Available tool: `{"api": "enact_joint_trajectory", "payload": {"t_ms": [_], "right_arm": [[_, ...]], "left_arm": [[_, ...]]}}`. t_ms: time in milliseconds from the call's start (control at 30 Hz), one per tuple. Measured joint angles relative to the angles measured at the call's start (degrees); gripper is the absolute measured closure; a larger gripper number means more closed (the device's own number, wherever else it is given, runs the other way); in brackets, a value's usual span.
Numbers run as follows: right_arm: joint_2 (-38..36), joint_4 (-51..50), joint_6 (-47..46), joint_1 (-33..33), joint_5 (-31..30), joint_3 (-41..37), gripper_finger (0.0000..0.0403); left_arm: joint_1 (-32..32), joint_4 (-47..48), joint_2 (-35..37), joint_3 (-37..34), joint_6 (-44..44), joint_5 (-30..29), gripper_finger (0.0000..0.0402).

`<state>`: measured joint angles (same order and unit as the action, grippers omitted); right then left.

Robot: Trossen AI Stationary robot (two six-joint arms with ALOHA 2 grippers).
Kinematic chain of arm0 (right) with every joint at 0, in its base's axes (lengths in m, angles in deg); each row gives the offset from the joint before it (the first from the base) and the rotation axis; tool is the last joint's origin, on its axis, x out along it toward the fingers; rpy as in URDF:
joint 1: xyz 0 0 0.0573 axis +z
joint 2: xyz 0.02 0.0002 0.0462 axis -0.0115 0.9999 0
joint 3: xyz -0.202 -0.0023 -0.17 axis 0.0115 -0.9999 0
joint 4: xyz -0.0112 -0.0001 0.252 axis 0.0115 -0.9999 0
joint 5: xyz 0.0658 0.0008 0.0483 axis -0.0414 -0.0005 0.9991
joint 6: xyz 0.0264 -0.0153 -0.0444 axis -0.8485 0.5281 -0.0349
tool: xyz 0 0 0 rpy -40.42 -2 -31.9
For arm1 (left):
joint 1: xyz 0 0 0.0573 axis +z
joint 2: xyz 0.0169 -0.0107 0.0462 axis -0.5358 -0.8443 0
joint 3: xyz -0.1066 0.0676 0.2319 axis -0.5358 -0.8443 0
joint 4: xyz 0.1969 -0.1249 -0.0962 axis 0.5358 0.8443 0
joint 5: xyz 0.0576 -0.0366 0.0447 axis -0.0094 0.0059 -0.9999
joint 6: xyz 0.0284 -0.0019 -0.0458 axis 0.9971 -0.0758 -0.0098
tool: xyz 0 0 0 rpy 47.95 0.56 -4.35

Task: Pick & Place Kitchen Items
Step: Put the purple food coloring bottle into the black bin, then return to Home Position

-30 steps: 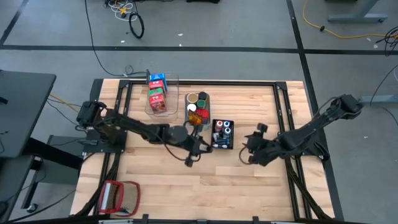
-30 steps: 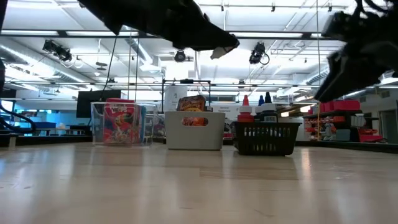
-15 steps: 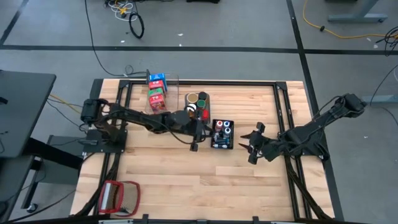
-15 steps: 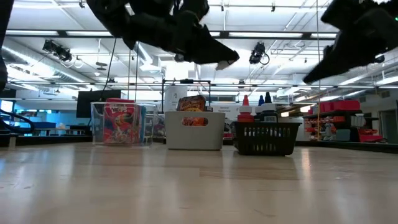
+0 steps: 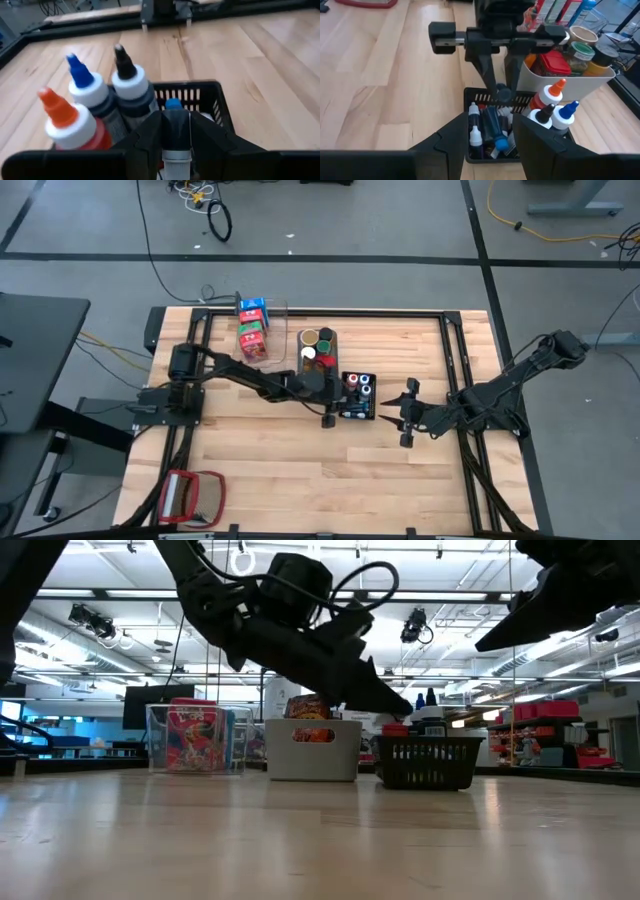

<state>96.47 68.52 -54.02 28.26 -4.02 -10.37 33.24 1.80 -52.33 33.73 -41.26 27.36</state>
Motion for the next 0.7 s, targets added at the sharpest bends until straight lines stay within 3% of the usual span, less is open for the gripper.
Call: {"api": "enact_joint_trajectory", "payload": {"t_ms": [267, 700], "right_arm": [[0.0, 0.0, 1.1, 0.0, 0.1, 0.0, 0.0238], [0.0, 0.8, 4.2, 0.0, -0.5, 0.0, 0.0238]], "left_arm": [[0.0, 0.0, -0.8, 0.7, 1.3, -1.2, 0.0291], [-1.1, 2.1, 1.6, 0.6, -1.3, -1.6, 0.0215]]}}
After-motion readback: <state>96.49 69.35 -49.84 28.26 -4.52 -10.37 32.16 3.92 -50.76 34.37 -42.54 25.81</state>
